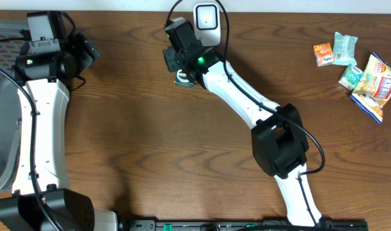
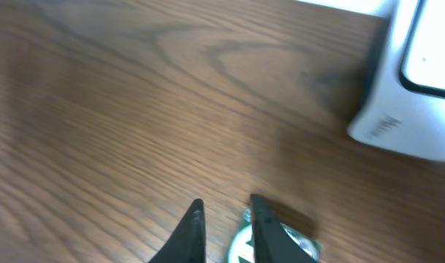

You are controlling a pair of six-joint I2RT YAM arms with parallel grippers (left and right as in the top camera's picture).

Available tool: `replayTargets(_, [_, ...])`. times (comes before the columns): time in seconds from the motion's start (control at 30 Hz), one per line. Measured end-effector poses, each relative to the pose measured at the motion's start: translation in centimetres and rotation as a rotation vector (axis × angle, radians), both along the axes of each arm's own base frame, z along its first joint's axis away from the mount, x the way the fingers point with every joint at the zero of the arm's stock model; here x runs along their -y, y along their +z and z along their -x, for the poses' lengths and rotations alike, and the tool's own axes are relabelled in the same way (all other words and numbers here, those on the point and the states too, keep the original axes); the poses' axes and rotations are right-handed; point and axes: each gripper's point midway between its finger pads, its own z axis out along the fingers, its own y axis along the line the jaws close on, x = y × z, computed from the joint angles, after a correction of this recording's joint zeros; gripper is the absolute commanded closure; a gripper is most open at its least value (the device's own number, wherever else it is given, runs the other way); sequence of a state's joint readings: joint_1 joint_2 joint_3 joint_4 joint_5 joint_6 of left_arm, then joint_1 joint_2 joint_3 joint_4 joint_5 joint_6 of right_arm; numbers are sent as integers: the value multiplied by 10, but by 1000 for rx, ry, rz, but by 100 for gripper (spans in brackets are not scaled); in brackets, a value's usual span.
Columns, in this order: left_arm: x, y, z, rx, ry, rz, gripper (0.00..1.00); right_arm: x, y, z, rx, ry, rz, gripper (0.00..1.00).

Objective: Scan the item barcode

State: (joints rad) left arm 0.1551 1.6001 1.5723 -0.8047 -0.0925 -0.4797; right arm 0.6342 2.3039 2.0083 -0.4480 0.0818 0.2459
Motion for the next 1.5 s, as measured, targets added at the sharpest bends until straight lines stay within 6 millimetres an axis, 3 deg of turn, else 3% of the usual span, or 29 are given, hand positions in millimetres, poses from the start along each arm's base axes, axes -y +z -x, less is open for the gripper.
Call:
replayTargets(0.13, [0, 0, 0, 0, 0, 0, 2, -10, -15, 1, -25, 35, -23, 98])
replayTargets(0.4, [0, 0, 0, 0, 0, 0, 2, -7, -103, 16, -186, 62, 53, 99])
replayTargets(0.73, [0, 0, 0, 0, 0, 0, 2, 18, -124, 44, -319, 40, 171, 99])
replayTargets(0.93, [0, 0, 0, 0, 0, 0, 2, 53, -112, 46, -305, -50, 317, 99])
replayTargets(1.0, [0, 0, 0, 0, 0, 0, 2, 61, -96, 40, -258, -87, 343, 99])
replayTargets(1.1, [0, 0, 0, 0, 0, 0, 2, 65, -56, 28, -158, -113, 338, 97])
replayTargets(1.13, [0, 0, 0, 0, 0, 0, 2, 65, -40, 23, -120, -107, 329, 90])
replayTargets(1.17, [0, 0, 0, 0, 0, 0, 2, 65, -21, 19, -78, -94, 316, 65])
replayTargets(1.2, [0, 0, 0, 0, 0, 0, 2, 65, -8, 16, -50, -86, 309, 51])
replayTargets(1.23, [0, 0, 0, 0, 0, 0, 2, 67, 5, 13, -20, -76, 305, 45])
replayTargets(1.33, [0, 0, 0, 0, 0, 0, 2, 73, 27, 5, 37, -39, 315, 39])
replayTargets(1.4, [0, 0, 0, 0, 0, 0, 3, 78, 27, 2, 35, -18, 326, 37])
replayTargets(1.5, [0, 0, 0, 0, 0, 0, 2, 87, 21, -4, 14, 3, 306, 44])
